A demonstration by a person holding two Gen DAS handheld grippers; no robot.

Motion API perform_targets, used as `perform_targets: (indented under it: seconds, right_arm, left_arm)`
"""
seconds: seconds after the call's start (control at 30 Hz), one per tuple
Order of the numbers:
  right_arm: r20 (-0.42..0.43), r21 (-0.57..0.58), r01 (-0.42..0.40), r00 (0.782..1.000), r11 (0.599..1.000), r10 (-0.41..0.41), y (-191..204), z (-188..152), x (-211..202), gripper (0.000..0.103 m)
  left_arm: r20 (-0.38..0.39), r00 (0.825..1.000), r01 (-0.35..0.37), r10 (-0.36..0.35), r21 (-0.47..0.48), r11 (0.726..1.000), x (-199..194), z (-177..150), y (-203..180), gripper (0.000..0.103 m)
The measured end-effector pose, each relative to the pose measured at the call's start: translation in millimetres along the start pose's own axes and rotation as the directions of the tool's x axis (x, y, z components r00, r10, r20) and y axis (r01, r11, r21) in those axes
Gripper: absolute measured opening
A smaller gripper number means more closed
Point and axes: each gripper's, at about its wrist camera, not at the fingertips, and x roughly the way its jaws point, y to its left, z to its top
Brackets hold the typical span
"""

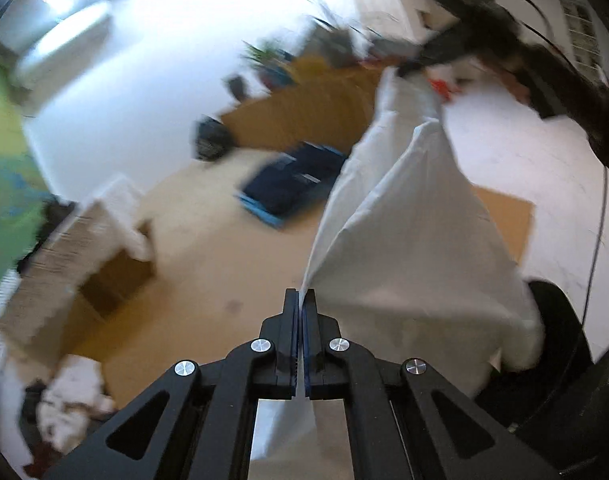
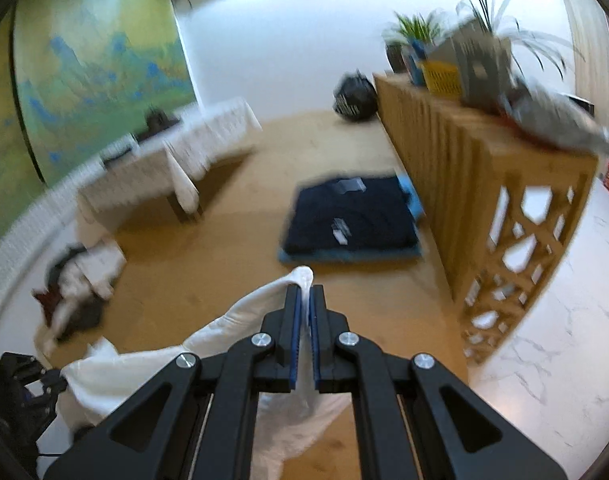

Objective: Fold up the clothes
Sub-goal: 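Lift the white shirt up with both tools and shake it out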

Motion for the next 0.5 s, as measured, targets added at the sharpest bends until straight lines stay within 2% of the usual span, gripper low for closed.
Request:
perform_targets:
  seconds: [0.07, 0.2, 0.33, 0.4, 0.43, 0.47, 0.5]
  right_arm:
    - [0.062, -0.004, -0.031, 0.998, 0.999, 0.032, 22, 25, -12, 0.004]
    - [0.188, -0.035, -0.074, 0.979, 0.997, 0.079, 72, 81, -39, 0.004]
    - [0.335, -0.048, -0.068, 0.939, 0.997, 0.080, 115, 140, -90, 0.002]
    - [0.412, -0.045, -0.056, 0.908, 0.997, 0.069, 130, 168, -122, 0.002]
    - [0.386, -0.049, -0.073, 0.918, 0.996, 0.086, 137, 180, -124, 0.002]
    - [0.342, -0.053, -0.097, 0.933, 0.994, 0.110, 143, 192, -123, 0.002]
    - [0.296, -0.063, -0.090, 0.949, 0.994, 0.105, 149, 199, -117, 0.002]
  left_arm:
    - [0.037, 0.998, -0.042, 0.044, -0.058, 0.997, -16, 17, 43, 0.001]
    - [0.086, 0.977, -0.191, 0.195, -0.055, 0.980, -49, 49, 102, 0.001]
    - [0.125, 0.937, -0.327, 0.327, -0.025, 0.945, -90, 84, 140, 0.001]
    - [0.168, 0.924, -0.338, 0.344, -0.066, 0.939, -115, 94, 156, 0.001]
    - [0.183, 0.927, -0.316, 0.328, -0.091, 0.944, -125, 97, 163, 0.001]
    - [0.189, 0.937, -0.276, 0.292, -0.109, 0.955, -131, 99, 168, 0.001]
    - [0.181, 0.939, -0.276, 0.291, -0.104, 0.956, -133, 100, 171, 0.001]
